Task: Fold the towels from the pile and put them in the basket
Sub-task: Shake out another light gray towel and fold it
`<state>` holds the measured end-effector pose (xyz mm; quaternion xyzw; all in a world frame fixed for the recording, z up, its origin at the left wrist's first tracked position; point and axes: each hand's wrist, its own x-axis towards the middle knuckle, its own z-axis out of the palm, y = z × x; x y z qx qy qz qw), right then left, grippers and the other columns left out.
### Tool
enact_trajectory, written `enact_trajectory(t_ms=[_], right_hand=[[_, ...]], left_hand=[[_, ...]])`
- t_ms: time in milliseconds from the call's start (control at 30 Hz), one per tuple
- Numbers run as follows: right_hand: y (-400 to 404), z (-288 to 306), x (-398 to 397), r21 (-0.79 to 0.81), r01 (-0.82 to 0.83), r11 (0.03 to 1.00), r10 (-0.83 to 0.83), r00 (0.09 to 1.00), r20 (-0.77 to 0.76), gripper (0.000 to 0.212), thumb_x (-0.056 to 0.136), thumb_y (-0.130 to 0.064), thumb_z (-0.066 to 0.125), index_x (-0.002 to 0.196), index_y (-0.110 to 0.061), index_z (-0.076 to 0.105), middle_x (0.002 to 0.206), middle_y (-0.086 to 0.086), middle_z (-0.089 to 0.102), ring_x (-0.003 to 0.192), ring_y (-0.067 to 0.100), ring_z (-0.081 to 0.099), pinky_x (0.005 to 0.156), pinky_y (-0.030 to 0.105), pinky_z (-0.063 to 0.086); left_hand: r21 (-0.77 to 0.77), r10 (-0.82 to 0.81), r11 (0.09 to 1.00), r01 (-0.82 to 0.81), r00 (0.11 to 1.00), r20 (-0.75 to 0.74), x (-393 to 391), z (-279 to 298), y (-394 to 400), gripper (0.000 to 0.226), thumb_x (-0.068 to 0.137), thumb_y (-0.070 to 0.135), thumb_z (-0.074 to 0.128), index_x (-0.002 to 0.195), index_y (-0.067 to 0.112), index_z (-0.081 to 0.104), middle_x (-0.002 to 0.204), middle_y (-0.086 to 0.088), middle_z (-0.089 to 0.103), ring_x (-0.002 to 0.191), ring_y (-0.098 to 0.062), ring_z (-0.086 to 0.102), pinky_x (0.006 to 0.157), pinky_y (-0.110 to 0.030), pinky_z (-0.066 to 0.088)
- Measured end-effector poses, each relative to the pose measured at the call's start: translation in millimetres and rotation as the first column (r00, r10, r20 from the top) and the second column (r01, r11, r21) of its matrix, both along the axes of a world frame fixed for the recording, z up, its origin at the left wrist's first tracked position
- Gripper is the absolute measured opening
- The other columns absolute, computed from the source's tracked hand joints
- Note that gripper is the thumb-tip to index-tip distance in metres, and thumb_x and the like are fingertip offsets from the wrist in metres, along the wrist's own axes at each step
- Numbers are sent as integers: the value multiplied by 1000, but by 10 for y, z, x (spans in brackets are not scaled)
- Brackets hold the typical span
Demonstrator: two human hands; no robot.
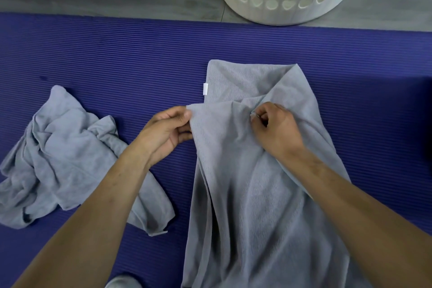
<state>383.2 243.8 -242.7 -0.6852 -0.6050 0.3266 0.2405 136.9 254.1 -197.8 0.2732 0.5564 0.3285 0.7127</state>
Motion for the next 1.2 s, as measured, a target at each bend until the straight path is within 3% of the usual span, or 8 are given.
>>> enact_trajectory(t_ms=[67, 167, 267, 367, 567, 733, 933, 1200], right_hand=[[6, -5, 22, -4, 3, 1000, -3, 1000, -22, 10, 89, -17, 59, 80, -12, 60, 80, -1, 63, 77, 16, 57, 73, 32, 49], [25, 5, 40, -48, 16, 999, -18, 999, -49, 13, 90, -21, 61, 82, -12, 64, 79, -3, 67, 74, 14, 62, 72, 30, 52], [47, 62, 56, -104, 59, 993, -70, 991, -110, 13, 91, -22, 64, 83, -12, 67, 76, -5, 69, 71, 9, 64, 70, 25, 53], [54, 136, 95, -164, 116, 980, -147, 971, -190, 11, 92, -24, 66, 84, -16, 68, 78, -9, 69, 73, 4, 64, 68, 16, 52], [66, 170, 96, -193, 171, 966, -218, 942, -255, 11, 91, -23, 67, 81, -19, 67, 77, -8, 70, 70, 4, 64, 63, 13, 49], [104, 148, 80, -201, 266, 943, -319, 895, -313, 10, 89, -22, 69, 81, -16, 70, 73, -6, 71, 70, 7, 64, 57, 13, 48], [98, 111, 110, -199, 253, 947, -309, 890, -335, 12, 89, -25, 70, 77, -21, 69, 70, -11, 69, 67, -2, 63, 57, 7, 45], [101, 81, 127, -218, 237, 947, -305, 879, -367, 12, 89, -27, 71, 78, -23, 68, 70, -11, 69, 63, -3, 62, 56, 8, 44]], left_hand=[[-28, -3, 1000, 3, 1000, -12, 19, 0, 8, 19, 82, 17, 64, 97, 7, 68, 90, -7, 74, 75, -16, 69, 66, -25, 58], [-19, 0, 1000, -5, 966, -257, 59, -28, 47, 13, 82, 16, 73, 94, 10, 72, 86, -5, 74, 73, -14, 67, 59, -22, 53], [32, 7, 999, 12, 845, -534, 88, -68, 165, 6, 82, 13, 78, 86, 14, 73, 76, 0, 74, 69, -10, 66, 58, -21, 53], [96, -46, 984, 151, 732, -680, 143, -94, 309, 9, 82, 13, 78, 87, 20, 74, 73, 1, 71, 62, -5, 62, 58, -18, 54], [253, 15, 941, 226, 717, -697, 393, -129, 660, 4, 84, 19, 77, 87, 22, 76, 74, 9, 70, 60, 3, 61, 57, -13, 49], [292, 34, 912, 288, 655, -754, 530, -128, 1114, 10, 85, 19, 76, 94, 21, 77, 85, 16, 70, 81, 8, 63, 74, -3, 47], [322, 117, 926, 197, 660, -742, 641, -285, 1375, 5, 80, 17, 81, 83, 20, 78, 73, 13, 70, 62, 4, 61, 69, -15, 53], [372, 261, 927, 47, 631, -730, 656, -483, 1343, 8, 83, 15, 78, 90, 15, 79, 76, 15, 67, 74, 4, 63, 68, 1, 44]])
